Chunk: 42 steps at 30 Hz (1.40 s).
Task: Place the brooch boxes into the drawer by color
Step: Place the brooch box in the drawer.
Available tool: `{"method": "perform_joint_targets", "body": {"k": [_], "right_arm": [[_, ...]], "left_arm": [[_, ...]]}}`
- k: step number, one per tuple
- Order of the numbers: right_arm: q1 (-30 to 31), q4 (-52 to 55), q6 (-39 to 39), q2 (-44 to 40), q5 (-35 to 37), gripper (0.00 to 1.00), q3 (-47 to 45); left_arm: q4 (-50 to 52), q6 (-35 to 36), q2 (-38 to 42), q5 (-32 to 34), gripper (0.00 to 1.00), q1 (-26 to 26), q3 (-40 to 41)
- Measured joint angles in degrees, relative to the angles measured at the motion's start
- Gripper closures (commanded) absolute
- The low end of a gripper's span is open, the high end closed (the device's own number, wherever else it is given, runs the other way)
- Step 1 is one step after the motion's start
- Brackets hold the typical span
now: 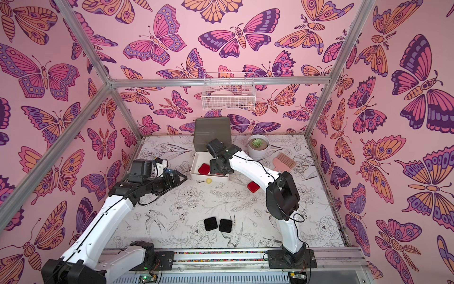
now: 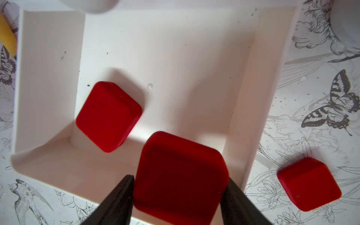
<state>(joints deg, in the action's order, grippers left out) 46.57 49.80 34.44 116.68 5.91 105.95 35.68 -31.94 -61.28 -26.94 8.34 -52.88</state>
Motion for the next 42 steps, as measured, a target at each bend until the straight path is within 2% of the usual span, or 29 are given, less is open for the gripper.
{"method": "perform_joint_targets", "body": {"k": [7,14,24,33,38,42], "right_arm": [[0.00,0.87,-0.02,3.32,-0.02,0.25,2.75],[-0.04,1.05,-0.04,3.76,0.04,0.14,3.87],[-0.09,0.35,-0.39,2.67,0.59,0.13,3.52],[-0.09,-1.81,-0.90,-9.29,3.28,0.11,-2.34],[-0.94,-3.89,-0.59,-18.47,6.56,0.10,-11.80],[-4.90,-5.97,0.46,-24.81,6.54,0.10,-21.68]], "left_arm": [[0.04,0.00,0.11,0.00,0.00,0.00,0.00],[0.07,0.02,0.11,0.00,0.00,0.00,0.00],[0.24,0.22,0.11,0.00,0.00,0.00,0.00],[0.31,0.22,0.11,0.00,0.00,0.00,0.00],[0.35,0.22,0.11,0.00,0.00,0.00,0.00],[0.37,0.22,0.09,0.00,0.00,0.00,0.00]]}}
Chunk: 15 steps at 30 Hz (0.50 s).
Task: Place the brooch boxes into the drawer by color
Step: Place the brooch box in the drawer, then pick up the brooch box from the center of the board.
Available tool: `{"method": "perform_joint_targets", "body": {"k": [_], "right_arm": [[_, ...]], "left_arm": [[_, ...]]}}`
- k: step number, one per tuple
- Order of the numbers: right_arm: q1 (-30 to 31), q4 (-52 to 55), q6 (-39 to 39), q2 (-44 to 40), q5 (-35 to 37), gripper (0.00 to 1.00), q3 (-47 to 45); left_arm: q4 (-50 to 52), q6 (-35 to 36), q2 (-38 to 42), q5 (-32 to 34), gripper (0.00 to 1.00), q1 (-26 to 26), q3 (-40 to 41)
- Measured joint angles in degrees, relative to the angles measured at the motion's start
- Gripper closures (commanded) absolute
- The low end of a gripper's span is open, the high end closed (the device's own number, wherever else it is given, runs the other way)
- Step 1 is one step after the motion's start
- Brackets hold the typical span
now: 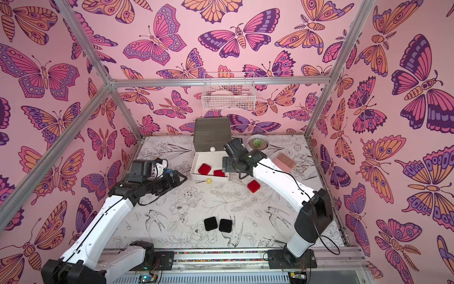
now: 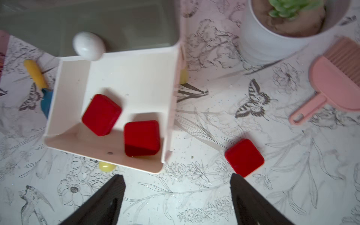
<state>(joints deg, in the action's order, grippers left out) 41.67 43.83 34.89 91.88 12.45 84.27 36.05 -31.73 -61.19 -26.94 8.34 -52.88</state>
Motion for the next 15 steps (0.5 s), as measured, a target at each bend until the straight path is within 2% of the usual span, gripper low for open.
{"method": "perform_joint_targets", "body": {"k": [4,8,12,15], "right_arm": [[-6.05,-0.61,0.85,-5.64,-0.37,0.09,-8.85],[-11.39,-0.74,1.18,-7.19,-1.66,0.04,-13.60],[-13.29,-0.15,0.96,-5.73,-3.56,0.00,-15.61],[-13.42,-0.07,0.37,-2.82,-5.07,0.01,-15.54]], "left_arm": [[0.00,0.00,0.00,0.00,0.00,0.00,0.00],[0.00,0.00,-0.11,0.02,0.00,0.26,0.00],[-0.02,-0.02,-0.28,0.02,0.00,0.44,0.00],[0.00,-0.02,-0.42,0.02,0.00,0.50,0.00]]}}
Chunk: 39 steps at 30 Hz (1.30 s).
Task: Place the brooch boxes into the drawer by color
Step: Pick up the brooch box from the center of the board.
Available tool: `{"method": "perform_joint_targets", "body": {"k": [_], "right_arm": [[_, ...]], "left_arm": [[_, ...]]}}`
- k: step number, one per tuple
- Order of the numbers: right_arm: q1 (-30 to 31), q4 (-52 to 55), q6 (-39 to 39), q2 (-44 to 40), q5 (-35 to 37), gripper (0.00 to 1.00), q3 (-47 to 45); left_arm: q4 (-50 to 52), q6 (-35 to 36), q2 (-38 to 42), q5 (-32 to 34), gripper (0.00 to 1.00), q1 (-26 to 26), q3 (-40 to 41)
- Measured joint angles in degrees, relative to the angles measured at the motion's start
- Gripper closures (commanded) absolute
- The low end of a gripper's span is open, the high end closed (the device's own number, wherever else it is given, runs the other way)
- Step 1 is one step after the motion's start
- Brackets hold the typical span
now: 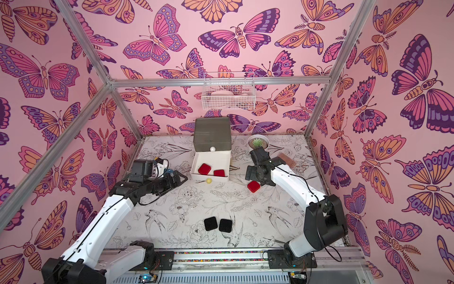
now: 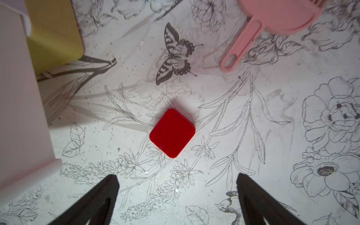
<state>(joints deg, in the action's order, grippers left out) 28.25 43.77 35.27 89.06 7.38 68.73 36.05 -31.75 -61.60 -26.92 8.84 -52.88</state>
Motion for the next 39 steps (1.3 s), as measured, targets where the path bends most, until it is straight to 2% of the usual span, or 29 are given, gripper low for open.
{"method": "perform_joint_targets", "body": {"k": [6,16,21,32,39], "right_arm": [[-0.13,-0.46,-1.42,6.95,-2.05,0.01,-0.04],[-0.52,-1.27,-3.91,12.59,-3.04,0.00,0.02],[-0.72,-1.92,-4.35,15.02,-3.50,0.05,0.11],[-0.92,-3.37,-6.84,18.03,-4.85,0.07,3.19],[-1.29,-3.50,-8.15,20.37,-5.35,0.16,5.27]], "left_arm": [[-0.02,-0.02,0.00,0.07,0.00,0.09,0.00],[0.00,-0.02,0.00,0.13,0.00,0.20,0.00],[0.00,-0.02,0.00,0.13,0.00,0.20,0.00],[0.00,-0.02,-0.02,0.13,0.00,0.20,0.00],[0.00,0.00,-0.28,0.13,0.00,0.20,0.00]]}}
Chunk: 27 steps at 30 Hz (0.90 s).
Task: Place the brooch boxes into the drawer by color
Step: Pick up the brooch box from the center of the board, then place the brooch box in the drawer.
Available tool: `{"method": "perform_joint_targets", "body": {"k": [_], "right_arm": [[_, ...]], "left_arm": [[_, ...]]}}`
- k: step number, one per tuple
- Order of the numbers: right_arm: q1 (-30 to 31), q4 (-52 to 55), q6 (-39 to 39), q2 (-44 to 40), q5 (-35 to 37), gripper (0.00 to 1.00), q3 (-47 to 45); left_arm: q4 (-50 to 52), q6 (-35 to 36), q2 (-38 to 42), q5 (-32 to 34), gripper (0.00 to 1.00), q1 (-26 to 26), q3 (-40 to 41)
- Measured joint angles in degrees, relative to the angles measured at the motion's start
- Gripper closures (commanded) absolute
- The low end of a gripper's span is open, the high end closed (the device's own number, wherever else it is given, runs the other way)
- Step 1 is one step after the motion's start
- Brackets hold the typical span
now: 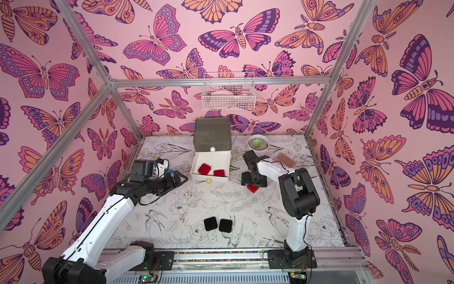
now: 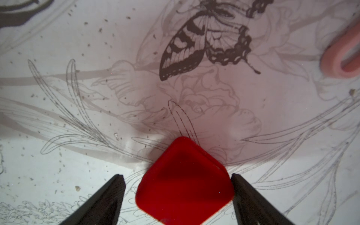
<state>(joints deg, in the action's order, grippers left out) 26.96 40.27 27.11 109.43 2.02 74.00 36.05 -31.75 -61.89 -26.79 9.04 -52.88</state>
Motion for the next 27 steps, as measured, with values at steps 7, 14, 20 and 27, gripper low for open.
{"method": "perform_joint_targets", "body": {"k": [7,14,20,27], "right_arm": [[0.00,0.04,-0.15,0.50,-0.22,0.26,0.15],[0.00,0.59,0.07,-0.61,-0.20,0.32,0.11],[0.02,2.64,0.50,-6.38,-0.13,0.31,0.35],[2.71,7.10,0.94,-12.11,0.55,0.32,8.52]], "left_arm": [[-0.02,0.00,-0.02,0.02,0.00,0.00,0.00],[0.00,0.00,-0.11,0.00,0.00,0.00,0.00],[-0.02,0.00,-0.11,0.02,0.00,0.00,0.00],[-0.02,-0.02,-0.11,0.04,0.00,0.00,0.00]]}}
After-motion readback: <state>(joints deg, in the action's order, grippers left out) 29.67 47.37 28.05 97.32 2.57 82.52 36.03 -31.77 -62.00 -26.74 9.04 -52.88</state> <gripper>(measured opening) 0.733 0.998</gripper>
